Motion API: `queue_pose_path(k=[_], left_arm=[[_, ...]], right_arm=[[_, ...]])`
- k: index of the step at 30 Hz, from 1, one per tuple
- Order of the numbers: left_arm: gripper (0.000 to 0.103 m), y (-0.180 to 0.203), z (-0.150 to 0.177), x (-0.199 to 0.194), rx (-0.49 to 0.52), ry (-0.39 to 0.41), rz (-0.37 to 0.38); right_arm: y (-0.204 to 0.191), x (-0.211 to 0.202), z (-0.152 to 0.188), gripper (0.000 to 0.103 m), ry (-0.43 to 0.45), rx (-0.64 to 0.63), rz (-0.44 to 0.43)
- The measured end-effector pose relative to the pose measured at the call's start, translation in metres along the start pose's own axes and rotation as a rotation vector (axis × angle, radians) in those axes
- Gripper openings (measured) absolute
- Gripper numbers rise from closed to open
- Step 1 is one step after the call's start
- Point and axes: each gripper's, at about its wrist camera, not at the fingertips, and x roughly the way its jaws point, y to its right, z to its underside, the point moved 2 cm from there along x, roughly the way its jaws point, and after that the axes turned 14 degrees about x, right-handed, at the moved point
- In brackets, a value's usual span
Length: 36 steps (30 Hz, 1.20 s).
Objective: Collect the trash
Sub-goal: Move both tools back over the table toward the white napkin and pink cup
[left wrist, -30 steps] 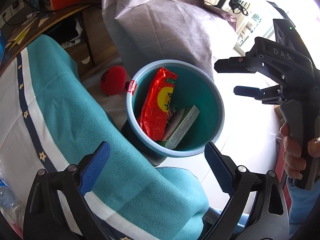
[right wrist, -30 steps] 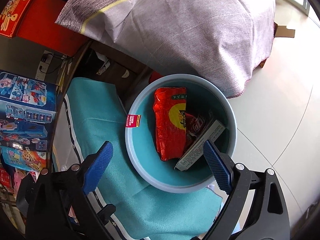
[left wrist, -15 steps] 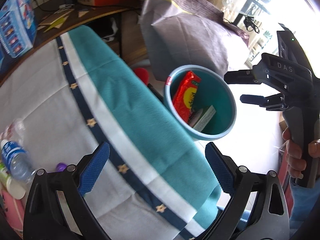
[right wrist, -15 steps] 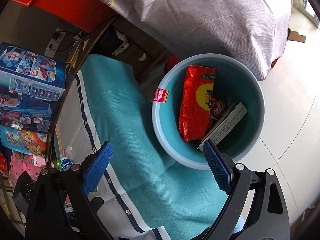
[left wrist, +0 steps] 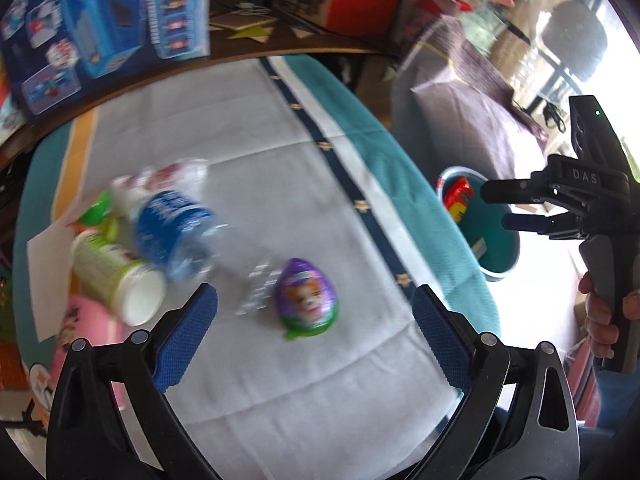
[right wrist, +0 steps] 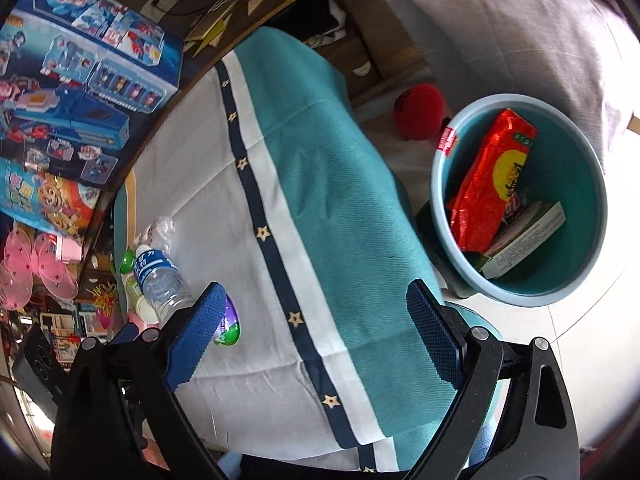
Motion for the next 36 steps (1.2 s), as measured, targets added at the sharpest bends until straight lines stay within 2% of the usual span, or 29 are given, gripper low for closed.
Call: queue_pose_path(k=[7, 12, 17, 20, 26, 31, 36], left_arm=[[0.099, -0.09, 0.04, -0.035, -0.139, 0.028, -0.113], [0.099, -0.154, 0.069, -0.047, -0.24, 0.013, -0.182], [0.099, -0.212, 0.09, -0.04, -0.293, -0.041, -0.25], [0.099, -0.236, 0.095, -0.025, -0.321, -0.071, -0.241], [0.099, -0.264, 0.1, -0.001, -0.36, -0.092, -0.182], [0.099, -0.273, 0.101, 0.02, -0.357, -0.132, -0.157], [0.099, -0.27, 0.092, 0.033, -0.28, -0.156, -0.22]], right_arm=[[-0.055, 0.028, 0.024, 0.088, -0.05, -0.107, 0.032], [-0.091, 0.051, 0.038, 0.088, -0.092, -0.164, 0.052], [-0.131, 0.072, 0.048, 0.088, -0.118, -0.231, 0.074], [-0.158, 0.08, 0.048, 0.088, -0.113, -0.278, 0.089], [-0.199, 0.099, 0.043, 0.088, -0.119, -0.339, 0.093], [-0.219, 0.12, 0.042, 0.088, -0.148, -0.361, 0.102], [-0.226, 0.135, 0.038, 0.088, -0.171, -0.358, 0.11]])
